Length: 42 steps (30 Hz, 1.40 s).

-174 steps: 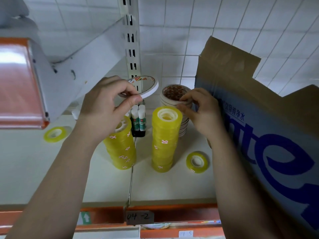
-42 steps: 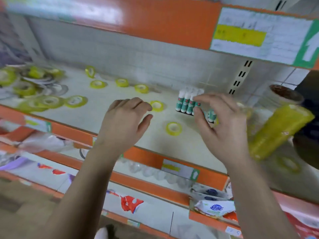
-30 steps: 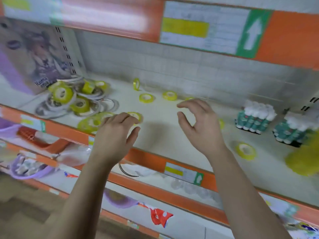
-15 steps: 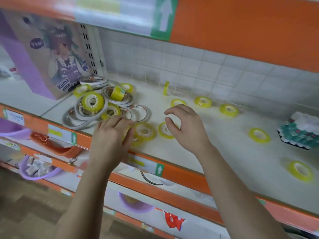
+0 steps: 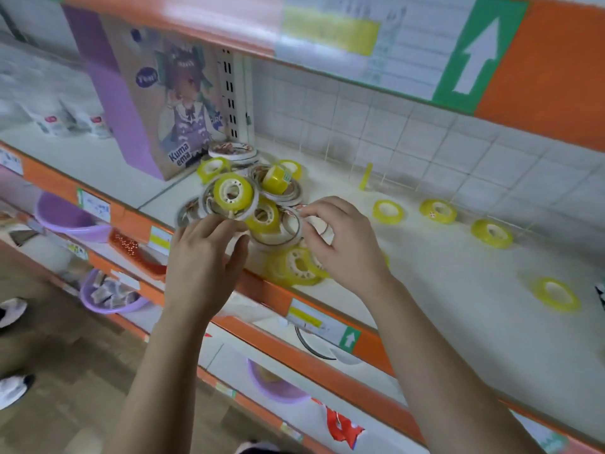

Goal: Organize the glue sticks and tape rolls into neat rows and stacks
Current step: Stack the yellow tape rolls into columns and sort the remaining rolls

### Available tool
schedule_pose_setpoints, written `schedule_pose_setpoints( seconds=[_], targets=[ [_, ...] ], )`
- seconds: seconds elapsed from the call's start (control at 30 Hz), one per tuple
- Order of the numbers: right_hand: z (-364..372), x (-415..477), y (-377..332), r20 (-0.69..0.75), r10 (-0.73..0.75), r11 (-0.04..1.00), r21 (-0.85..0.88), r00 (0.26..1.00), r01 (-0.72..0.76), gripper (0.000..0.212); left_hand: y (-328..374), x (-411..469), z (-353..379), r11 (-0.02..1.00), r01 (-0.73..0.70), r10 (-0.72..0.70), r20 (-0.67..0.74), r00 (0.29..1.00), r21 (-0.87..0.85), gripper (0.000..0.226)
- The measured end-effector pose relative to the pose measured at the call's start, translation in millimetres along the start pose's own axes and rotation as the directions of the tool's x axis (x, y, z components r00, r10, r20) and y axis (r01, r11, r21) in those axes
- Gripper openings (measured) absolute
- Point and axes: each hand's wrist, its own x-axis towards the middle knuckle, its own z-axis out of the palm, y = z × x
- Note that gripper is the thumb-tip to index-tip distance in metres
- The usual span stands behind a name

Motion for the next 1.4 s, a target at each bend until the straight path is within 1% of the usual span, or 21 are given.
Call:
schedule_pose_setpoints(
  seconds=[0.13,0.2,0.33,0.43,0.57,0.67,0.83,0.93,1.23,1.4],
  targets=[
    [27.4,9.3,-16.4,0.010,-0.009,1.000,-0.018,1.000,0.009,0.019,-31.7,5.5,-8.2,0.999,0.002,-0.003,-0.029,1.000,-0.045,0.023],
    [45.3,16.2,-25.6,0.000,-0.007,0.999,-0.038,1.000,0.007,0.018,-49.9,13.1,-12.6,0.997,-0.027,0.026,-0.014,1.000,-0.079,0.022],
    [81.8,27.1,-39.0,-0.066,-0.055,0.984,-0.170,0.996,0.043,0.020,-89.5,27.2,-22.0,0.990,-0.101,0.103,0.013,0.995,-0.103,0.019],
    [95.3,31.1,-41.8,-0.029,-0.028,0.977,-0.210,0.999,0.021,0.024,-112.3,34.2,-24.6,0.984,-0.139,0.142,0.024,0.990,-0.108,0.016],
    [99.3,38.6,-43.1,0.005,-0.015,0.984,-0.179,1.000,0.016,0.017,-130.6,38.3,-20.7,0.977,-0.167,0.178,0.082,0.981,-0.132,0.016],
    [103.6,40.5,-45.4,0.018,-0.020,0.977,-0.211,1.000,0.023,0.015,-138.5,37.5,-16.9,0.967,-0.182,0.202,0.105,0.974,-0.176,0.014],
    [111.7,36.6,-48.5,-0.066,0.010,0.970,-0.243,0.998,-0.026,0.024,-144.5,39.5,-11.1,0.950,-0.210,0.244,0.130,0.961,-0.231,0.015],
    [113.4,34.7,-50.8,-0.071,0.007,0.970,-0.240,0.997,-0.023,0.030,-146.7,39.9,-9.5,0.940,-0.217,0.257,0.126,0.958,-0.262,0.014],
    [107.4,34.6,-58.7,-0.216,0.005,0.965,-0.253,0.976,-0.061,0.014,-147.7,36.8,-9.7,0.915,-0.234,0.292,0.140,0.946,-0.329,0.018],
    [96.8,27.1,-59.1,-0.311,0.074,0.964,-0.222,0.947,-0.149,0.018,-139.4,33.8,-5.2,0.899,-0.253,0.324,0.153,0.934,-0.358,0.019]
  ],
)
